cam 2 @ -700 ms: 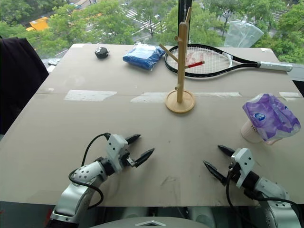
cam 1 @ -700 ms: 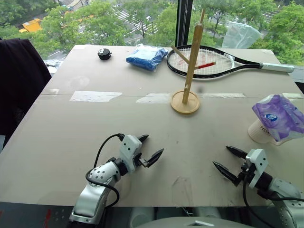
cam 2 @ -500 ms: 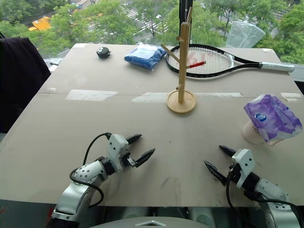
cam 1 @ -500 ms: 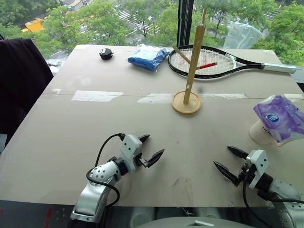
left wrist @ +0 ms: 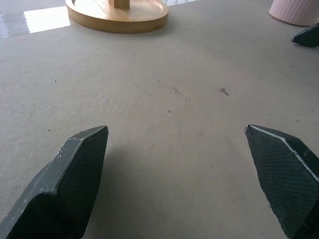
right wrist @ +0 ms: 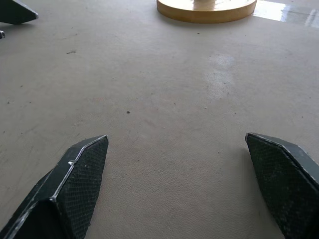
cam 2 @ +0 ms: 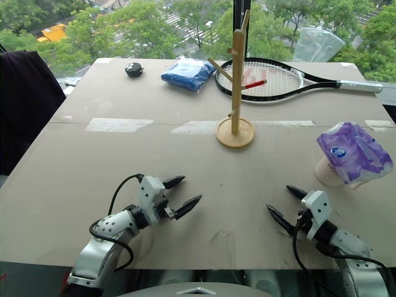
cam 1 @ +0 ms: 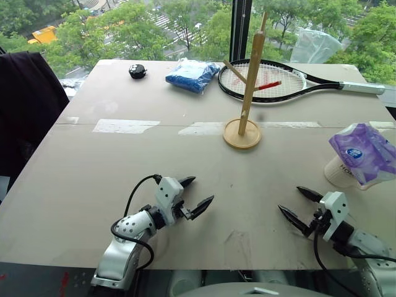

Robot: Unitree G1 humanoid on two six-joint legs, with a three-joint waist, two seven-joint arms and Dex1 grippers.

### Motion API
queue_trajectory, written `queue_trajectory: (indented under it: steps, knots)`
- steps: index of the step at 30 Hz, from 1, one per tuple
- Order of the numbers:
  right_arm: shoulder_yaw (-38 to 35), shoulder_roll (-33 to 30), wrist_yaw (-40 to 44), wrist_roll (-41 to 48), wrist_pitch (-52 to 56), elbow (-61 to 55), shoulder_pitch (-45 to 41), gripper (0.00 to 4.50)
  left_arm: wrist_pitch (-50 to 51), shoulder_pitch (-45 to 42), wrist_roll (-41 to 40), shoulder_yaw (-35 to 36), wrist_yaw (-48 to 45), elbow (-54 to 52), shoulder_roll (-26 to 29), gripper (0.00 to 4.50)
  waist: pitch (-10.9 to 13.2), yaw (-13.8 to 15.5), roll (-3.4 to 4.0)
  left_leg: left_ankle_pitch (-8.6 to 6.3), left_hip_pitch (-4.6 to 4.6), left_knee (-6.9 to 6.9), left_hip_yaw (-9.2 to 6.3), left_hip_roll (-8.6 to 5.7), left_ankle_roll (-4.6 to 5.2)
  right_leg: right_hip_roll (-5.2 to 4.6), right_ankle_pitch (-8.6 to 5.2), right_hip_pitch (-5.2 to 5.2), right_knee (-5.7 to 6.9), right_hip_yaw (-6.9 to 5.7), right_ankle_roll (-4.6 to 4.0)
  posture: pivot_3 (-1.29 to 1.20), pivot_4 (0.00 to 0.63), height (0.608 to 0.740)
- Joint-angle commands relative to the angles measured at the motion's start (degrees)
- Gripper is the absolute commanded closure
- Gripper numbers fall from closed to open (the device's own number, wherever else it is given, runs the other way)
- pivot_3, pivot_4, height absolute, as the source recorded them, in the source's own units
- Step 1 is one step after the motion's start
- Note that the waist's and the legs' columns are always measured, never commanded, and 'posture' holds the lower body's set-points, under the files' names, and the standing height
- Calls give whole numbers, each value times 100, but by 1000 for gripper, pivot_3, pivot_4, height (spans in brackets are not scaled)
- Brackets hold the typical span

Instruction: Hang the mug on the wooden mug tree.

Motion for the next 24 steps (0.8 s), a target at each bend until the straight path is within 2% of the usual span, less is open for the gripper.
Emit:
queue_trajectory:
  steps: [1, 6, 8, 11, 14, 18, 24]
  knots:
    - [31, -62, 14, -51, -129, -509, -80, 41, 151, 0, -64, -182, -240, -6, 100, 0, 1, 0, 1, 0, 0, 0, 0, -1, 0, 0, 0, 0, 0, 0, 0, 0, 150, 731]
    - [-180, -177, -551, -91, 381, -1808, -484, 41, 526, -548, -678, -204, -866, -556, 341, 0, 27, -1, 4, 0, -9, 11, -3, -2, 0, 3, 1, -3, 4, -2, 2, 0, 150, 731]
    - [-557, -356, -921, 6, 986, -2252, -692, 41, 819, -942, -968, -239, -1020, -740, 369, 0, 38, 26, 3, 0, -18, 22, -10, -1, 0, 6, 2, -4, 8, -8, 2, 0, 150, 731]
    - [-1369, -945, -1297, 259, 2151, -2730, -1106, 41, 1448, -1760, -1451, -260, -1110, -1040, 362, 0, 40, 44, -1, 2, -64, 49, -13, -17, 0, 2, 3, -24, 19, -22, 0, 0, 150, 731]
    - [-1851, -1471, -1267, 383, 2708, -2850, -1381, 41, 1827, -2354, -1631, -263, -1000, -1106, 317, 0, 38, 10, -10, 3, -81, 61, -16, -38, 1, -2, 18, -36, 34, -5, -16, 0, 150, 731]
    - [-2445, -2200, -1219, 174, 3359, -2668, -1473, 41, 2064, -2956, -1681, -338, -956, -1182, 252, 0, 43, -2, -14, 2, -83, 51, -74, -72, 2, 5, 10, -39, 37, 8, 7, 0, 150, 731]
    - [-2723, -2278, -1339, 235, 4324, -2392, -1290, 41, 2205, -3019, -1736, -360, -924, -1372, 279, 0, 47, 1, -21, 2, -86, 45, -120, -87, 3, 9, 14, -38, 35, 7, 32, 0, 150, 731]
